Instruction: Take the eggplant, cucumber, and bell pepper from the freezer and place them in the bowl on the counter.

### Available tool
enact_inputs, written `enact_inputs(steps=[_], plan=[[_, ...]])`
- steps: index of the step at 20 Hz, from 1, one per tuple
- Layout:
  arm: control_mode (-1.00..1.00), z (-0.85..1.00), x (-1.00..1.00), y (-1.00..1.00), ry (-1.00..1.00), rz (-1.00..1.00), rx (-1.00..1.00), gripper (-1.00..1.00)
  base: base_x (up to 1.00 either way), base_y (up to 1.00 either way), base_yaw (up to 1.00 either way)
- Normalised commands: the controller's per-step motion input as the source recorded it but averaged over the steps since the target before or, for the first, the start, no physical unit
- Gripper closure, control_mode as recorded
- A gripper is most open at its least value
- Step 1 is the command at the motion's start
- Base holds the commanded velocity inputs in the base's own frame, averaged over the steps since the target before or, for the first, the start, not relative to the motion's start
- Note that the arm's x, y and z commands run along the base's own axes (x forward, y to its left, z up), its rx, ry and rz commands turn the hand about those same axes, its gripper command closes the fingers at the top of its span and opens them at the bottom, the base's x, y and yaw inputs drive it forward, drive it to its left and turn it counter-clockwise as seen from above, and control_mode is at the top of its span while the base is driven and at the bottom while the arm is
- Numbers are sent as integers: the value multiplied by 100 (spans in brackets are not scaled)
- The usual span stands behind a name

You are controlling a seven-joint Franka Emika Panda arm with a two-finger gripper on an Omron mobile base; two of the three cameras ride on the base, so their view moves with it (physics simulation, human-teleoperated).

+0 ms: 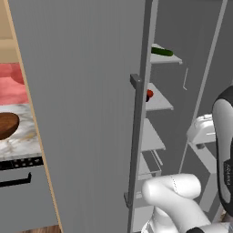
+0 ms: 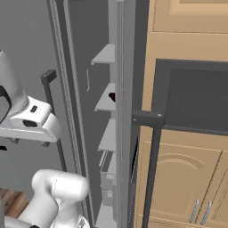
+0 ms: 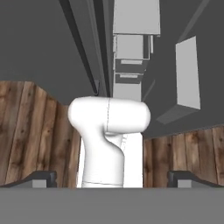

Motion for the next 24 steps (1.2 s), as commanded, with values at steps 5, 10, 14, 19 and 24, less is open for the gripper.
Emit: enact_inputs(steps=[5, 10, 14, 19, 24], plan=[[-100, -1, 2, 0, -1, 0, 1, -100, 0, 0, 0], [-100, 0, 0, -12, 0, 0, 3, -100, 0, 0, 0], [-100, 0, 4, -1, 0, -1, 0, -100, 0, 0, 0], [100, 0, 4, 0, 0, -1, 0, -100, 3, 0, -1], [100, 0, 0, 0, 0, 0, 0, -100, 11, -16, 0]])
